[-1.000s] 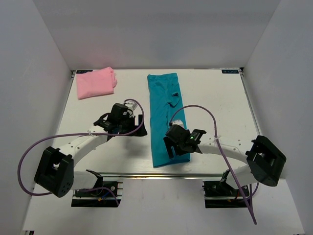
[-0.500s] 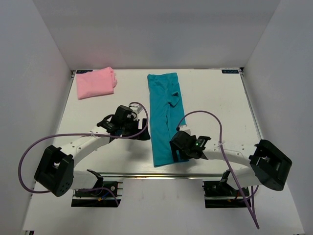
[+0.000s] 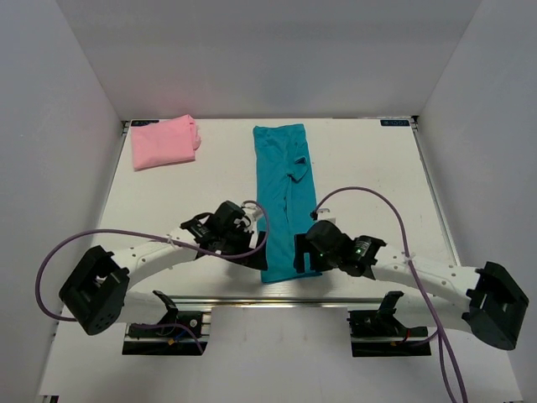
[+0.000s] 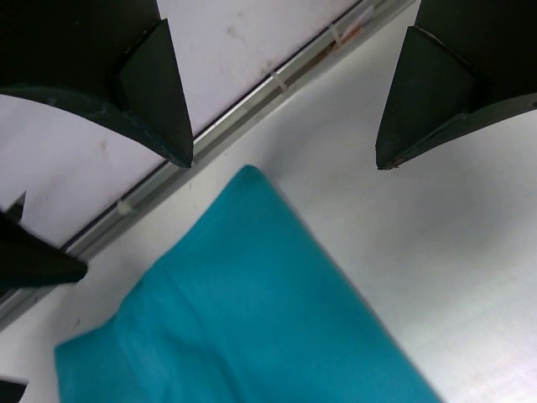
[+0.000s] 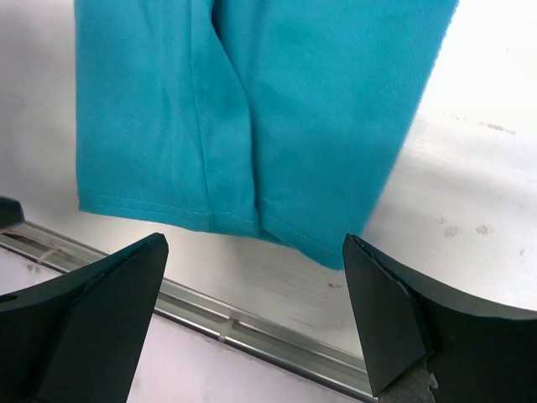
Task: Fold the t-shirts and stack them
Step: Grab the bottom of the folded rectangular tshirt with both arms
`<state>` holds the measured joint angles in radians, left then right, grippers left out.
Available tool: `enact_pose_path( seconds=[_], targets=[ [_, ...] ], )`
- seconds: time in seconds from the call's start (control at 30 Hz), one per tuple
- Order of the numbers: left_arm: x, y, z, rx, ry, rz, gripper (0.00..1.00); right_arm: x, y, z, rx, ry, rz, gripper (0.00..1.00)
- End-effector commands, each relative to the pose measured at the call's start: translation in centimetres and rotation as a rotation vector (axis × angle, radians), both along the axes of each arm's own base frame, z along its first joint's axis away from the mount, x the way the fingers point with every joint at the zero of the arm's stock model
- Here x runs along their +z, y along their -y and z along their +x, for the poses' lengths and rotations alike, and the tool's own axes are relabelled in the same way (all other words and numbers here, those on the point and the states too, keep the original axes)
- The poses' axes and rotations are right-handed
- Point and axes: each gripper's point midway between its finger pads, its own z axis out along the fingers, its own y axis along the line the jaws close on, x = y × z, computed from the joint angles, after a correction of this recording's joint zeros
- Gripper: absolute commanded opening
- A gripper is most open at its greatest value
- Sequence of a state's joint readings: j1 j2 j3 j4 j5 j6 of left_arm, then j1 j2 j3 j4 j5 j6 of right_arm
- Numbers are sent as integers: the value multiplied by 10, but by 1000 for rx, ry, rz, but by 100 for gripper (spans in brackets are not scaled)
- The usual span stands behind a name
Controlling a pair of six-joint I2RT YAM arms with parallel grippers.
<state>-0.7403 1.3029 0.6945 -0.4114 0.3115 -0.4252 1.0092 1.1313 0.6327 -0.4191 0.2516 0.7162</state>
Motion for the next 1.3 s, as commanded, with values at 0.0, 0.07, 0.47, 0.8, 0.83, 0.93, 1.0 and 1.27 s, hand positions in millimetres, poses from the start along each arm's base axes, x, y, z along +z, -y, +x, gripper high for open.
enact_pose_path(
  seconds=[0.0, 0.07, 0.47, 0.8, 0.83, 0.93, 1.0, 1.27],
  targets=[
    [-5, 7, -16, -16, -38, 2, 100, -12, 12, -9, -63, -41, 0, 90],
    [-13, 12, -25, -41, -56, 24, 100, -20, 19, -7, -90, -46, -42, 90],
    [-34, 25, -23, -9, -9, 156, 69, -45, 43, 6, -196, -34, -120, 81],
    [-50, 26, -29, 40, -33, 229, 6, -47, 24, 3, -139, -66, -29, 41],
    [-46, 27, -27, 61, -24, 238, 0, -44, 21, 1, -129, -74, -11, 20],
    [-32, 28, -26, 73, -1, 228, 0, -36, 21, -4, -120, -81, 5, 0],
    [-22, 28, -26, 75, 12, 205, 0, -27, 21, -4, -122, -73, 21, 0],
    [38, 44, -4, 82, 122, 136, 0, 9, 13, 6, -19, 23, 52, 0]
  ],
)
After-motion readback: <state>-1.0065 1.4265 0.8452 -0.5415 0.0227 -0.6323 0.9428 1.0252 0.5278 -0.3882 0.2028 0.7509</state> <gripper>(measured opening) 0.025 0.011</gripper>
